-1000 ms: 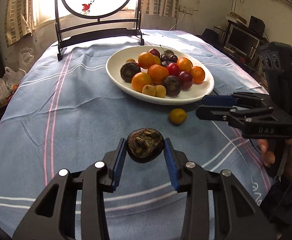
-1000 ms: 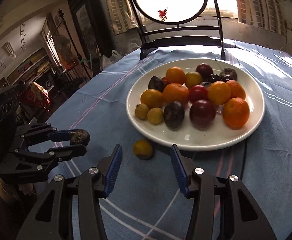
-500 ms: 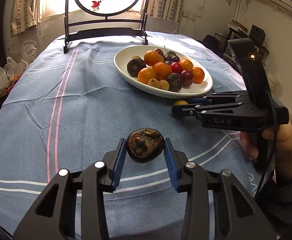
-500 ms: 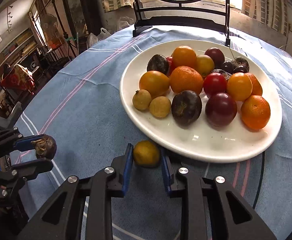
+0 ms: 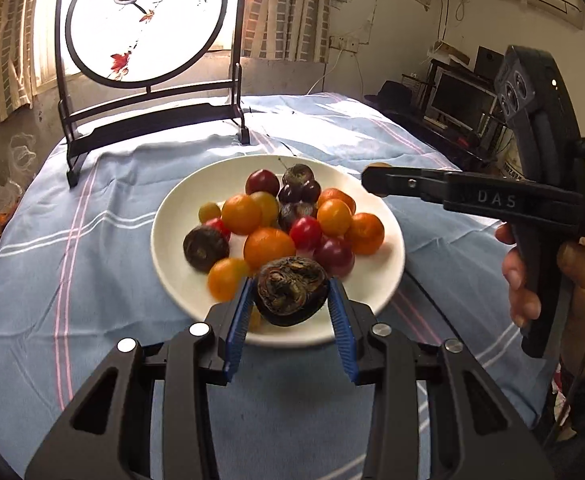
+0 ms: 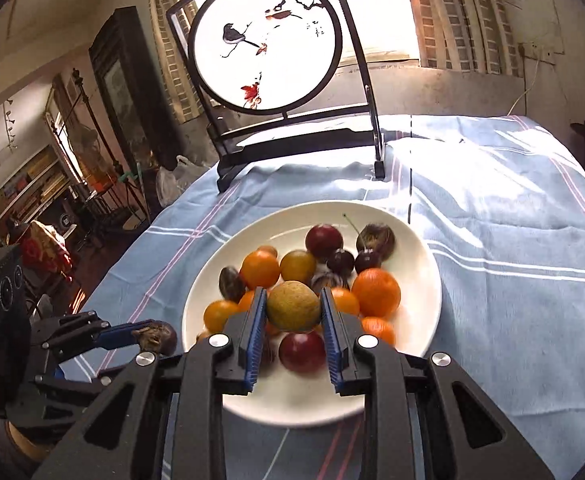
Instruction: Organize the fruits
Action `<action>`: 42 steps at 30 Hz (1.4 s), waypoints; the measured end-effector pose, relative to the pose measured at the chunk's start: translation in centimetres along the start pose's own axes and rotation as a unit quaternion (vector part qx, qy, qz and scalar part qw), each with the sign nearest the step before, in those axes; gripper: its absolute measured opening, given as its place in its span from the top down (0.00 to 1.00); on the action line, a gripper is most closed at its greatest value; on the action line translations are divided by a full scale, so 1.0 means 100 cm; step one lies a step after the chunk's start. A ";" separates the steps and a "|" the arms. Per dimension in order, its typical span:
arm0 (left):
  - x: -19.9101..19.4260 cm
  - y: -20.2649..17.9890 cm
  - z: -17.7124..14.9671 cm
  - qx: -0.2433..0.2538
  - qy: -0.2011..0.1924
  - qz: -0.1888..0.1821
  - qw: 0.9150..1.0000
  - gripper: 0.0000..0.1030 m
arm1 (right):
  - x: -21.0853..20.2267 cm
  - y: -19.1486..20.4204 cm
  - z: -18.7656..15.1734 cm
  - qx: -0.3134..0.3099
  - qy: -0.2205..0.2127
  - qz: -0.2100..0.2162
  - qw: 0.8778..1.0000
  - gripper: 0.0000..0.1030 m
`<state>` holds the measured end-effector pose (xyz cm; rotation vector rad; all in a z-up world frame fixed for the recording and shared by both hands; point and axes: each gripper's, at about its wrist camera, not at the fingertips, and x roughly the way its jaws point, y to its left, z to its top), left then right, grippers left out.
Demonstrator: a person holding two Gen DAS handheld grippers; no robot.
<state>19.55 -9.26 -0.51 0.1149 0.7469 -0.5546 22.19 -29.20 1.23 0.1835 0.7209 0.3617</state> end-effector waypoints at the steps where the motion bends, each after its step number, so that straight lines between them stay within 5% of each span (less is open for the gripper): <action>1: 0.011 0.000 0.008 -0.002 0.003 0.002 1.000 0.63 | 0.011 -0.002 0.007 0.003 0.002 0.001 1.000 0.74; 4: 0.041 0.005 0.023 -0.008 0.020 0.015 1.000 0.63 | 0.033 -0.005 0.015 0.005 0.005 -0.003 1.000 0.66; 6: 0.046 0.012 0.024 -0.020 0.022 0.026 0.999 0.40 | 0.030 -0.008 0.013 0.016 -0.008 -0.016 1.000 0.41; 8: 0.038 0.020 0.022 -0.035 0.010 0.034 0.999 0.23 | 0.018 -0.008 0.007 0.020 -0.011 -0.008 1.000 0.39; 10: 0.025 0.024 0.015 -0.036 0.004 0.043 0.998 0.16 | 0.001 -0.007 -0.004 0.015 -0.012 -0.009 1.000 0.35; 12: 0.008 0.024 0.004 -0.038 0.003 0.049 0.998 0.11 | -0.022 -0.005 -0.019 0.010 -0.021 -0.017 1.000 0.14; 14: -0.012 0.021 -0.012 -0.040 0.001 0.051 0.998 0.07 | -0.048 -0.002 -0.038 0.000 -0.035 -0.033 0.999 0.03; 22: -0.091 0.010 -0.078 -0.106 0.008 0.008 0.994 0.05 | -0.137 -0.003 -0.094 0.001 -0.074 -0.071 0.995 0.03; 25: -0.124 0.002 -0.094 -0.113 -0.014 0.046 0.992 0.05 | -0.160 -0.006 -0.102 -0.004 -0.087 -0.118 0.989 0.03; 34: -0.189 -0.015 -0.116 -0.115 -0.050 0.096 0.987 0.05 | -0.223 -0.011 -0.130 0.002 -0.100 -0.140 0.985 0.04; 39: -0.215 -0.022 -0.119 -0.105 -0.083 0.180 0.974 0.05 | -0.247 -0.016 -0.144 0.010 -0.102 -0.157 0.982 0.04; 42: -0.228 -0.024 -0.117 -0.104 -0.099 0.199 0.969 0.05 | -0.256 -0.017 -0.149 0.013 -0.107 -0.158 0.982 0.04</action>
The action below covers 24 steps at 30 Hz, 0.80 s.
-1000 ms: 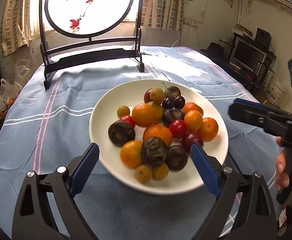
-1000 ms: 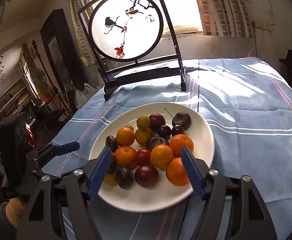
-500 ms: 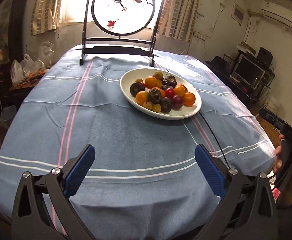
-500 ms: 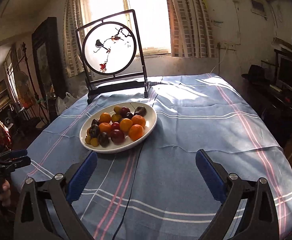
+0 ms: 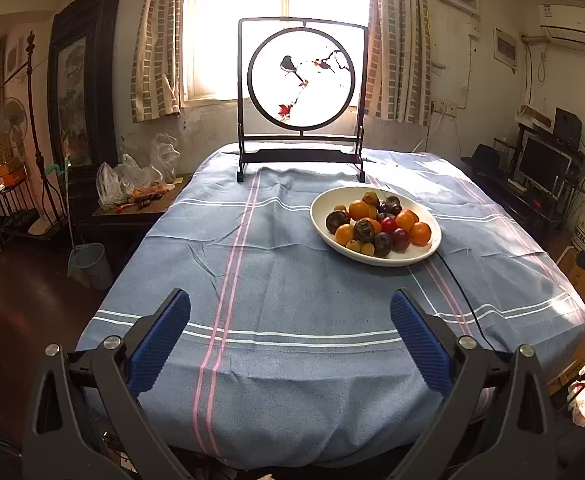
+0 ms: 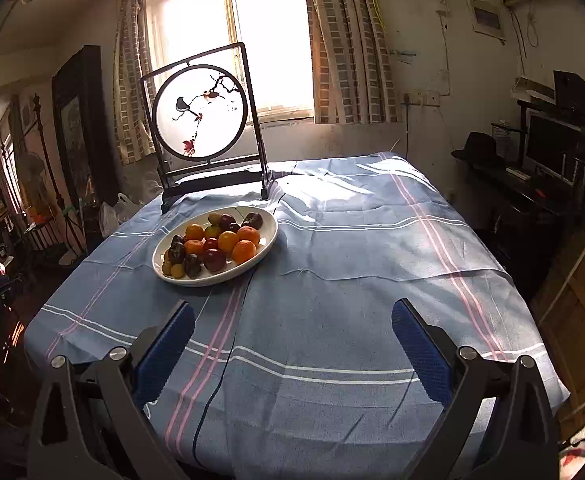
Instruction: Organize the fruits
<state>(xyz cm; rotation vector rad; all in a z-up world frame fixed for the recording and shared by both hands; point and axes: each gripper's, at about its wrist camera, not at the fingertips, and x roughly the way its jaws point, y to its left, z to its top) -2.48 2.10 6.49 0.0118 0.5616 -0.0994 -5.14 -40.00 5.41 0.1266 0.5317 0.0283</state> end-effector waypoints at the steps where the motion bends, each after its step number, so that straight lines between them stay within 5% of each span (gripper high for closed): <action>1: -0.003 0.002 0.002 -0.002 -0.003 0.000 1.000 0.05 | -0.002 -0.001 0.000 0.000 -0.002 -0.001 1.000 0.03; 24: -0.020 -0.004 0.008 0.013 -0.028 0.020 0.999 0.05 | -0.019 0.008 0.000 -0.013 -0.006 0.002 1.000 0.04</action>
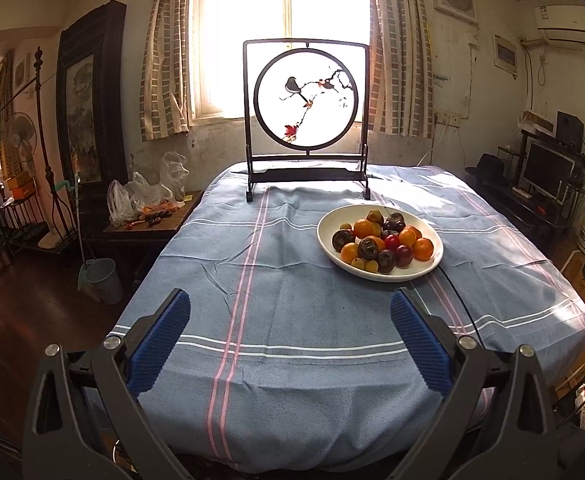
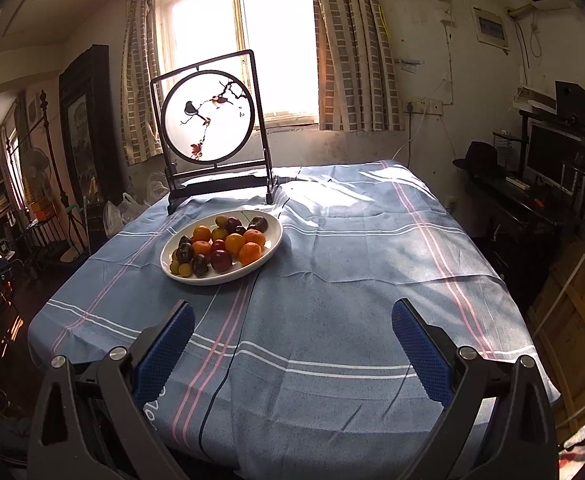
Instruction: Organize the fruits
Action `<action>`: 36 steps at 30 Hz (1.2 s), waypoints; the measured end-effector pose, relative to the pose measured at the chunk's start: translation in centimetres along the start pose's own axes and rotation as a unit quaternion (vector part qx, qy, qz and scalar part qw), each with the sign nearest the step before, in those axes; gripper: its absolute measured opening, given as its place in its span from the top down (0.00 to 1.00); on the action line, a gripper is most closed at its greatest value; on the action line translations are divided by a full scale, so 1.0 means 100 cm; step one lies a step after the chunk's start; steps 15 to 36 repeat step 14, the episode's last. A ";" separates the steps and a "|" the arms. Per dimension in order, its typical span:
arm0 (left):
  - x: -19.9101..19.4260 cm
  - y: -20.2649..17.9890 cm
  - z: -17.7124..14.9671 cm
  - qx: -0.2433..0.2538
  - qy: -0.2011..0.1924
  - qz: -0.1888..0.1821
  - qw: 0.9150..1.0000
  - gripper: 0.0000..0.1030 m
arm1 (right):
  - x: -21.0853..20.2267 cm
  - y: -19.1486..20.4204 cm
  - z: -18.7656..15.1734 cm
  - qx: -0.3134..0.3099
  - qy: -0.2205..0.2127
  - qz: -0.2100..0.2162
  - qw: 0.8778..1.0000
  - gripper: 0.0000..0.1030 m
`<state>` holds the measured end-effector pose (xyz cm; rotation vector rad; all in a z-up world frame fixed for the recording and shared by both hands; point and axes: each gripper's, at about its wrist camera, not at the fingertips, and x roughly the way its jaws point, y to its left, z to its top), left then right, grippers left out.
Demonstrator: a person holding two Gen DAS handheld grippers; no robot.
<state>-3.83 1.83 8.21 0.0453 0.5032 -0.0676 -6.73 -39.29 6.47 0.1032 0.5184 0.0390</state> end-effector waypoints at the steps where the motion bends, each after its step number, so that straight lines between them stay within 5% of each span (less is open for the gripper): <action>1: -0.001 -0.001 -0.001 0.001 -0.004 0.004 1.000 0.05 | 0.000 -0.001 0.000 0.002 0.000 0.000 1.000 0.04; 36: -0.002 0.005 0.000 -0.008 -0.001 0.006 1.000 0.05 | 0.000 -0.007 -0.002 0.009 0.002 -0.005 1.000 0.04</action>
